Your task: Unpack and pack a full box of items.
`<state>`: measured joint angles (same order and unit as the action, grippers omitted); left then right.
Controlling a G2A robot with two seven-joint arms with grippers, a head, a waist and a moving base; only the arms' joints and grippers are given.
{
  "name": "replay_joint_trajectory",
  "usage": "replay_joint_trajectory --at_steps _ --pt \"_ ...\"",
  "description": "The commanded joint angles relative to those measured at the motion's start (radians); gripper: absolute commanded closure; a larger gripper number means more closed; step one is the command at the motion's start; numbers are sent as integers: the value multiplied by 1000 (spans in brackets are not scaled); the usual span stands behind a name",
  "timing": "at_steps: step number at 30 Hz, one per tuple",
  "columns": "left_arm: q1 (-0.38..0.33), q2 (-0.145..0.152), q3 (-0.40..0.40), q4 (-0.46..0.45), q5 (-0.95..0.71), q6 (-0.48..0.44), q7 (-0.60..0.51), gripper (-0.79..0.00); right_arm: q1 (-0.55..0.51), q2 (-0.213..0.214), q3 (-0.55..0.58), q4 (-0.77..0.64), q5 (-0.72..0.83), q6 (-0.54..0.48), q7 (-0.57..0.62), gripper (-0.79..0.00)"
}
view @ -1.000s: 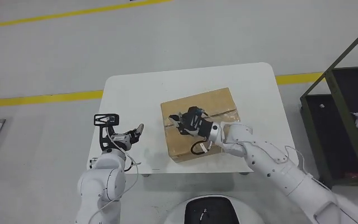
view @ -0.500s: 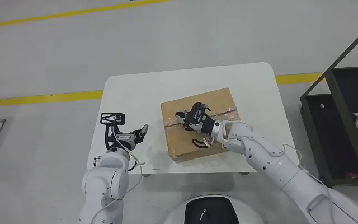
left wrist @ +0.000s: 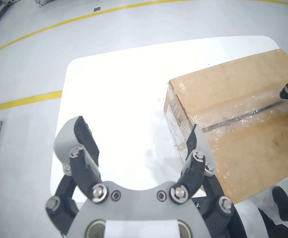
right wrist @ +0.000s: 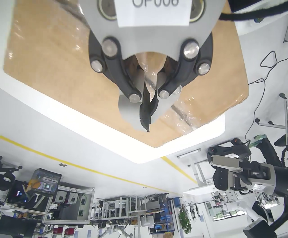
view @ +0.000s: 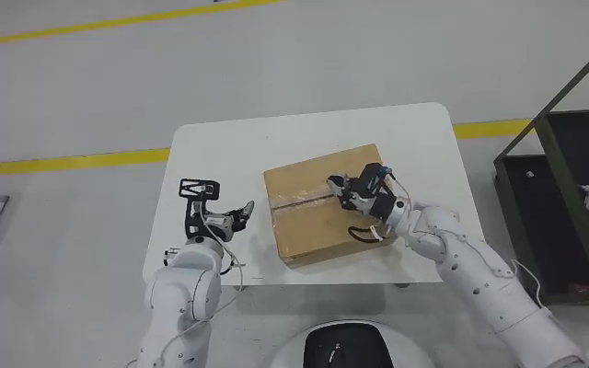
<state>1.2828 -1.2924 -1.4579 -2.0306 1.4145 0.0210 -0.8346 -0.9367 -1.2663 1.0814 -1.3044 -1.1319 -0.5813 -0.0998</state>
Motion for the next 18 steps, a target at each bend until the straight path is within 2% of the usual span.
replay_joint_trajectory --at_steps 1,12,18 --pt "-2 0 4 3 1 2 2 -785 -34 12 46 -38 5 4 30 0" --pt "-14 -2 23 12 5 7 0 -785 -165 64 257 -155 -17 0 140 0" --pt "-16 -2 25 13 6 6 2 -785 -214 81 341 -208 -27 21 151 0"
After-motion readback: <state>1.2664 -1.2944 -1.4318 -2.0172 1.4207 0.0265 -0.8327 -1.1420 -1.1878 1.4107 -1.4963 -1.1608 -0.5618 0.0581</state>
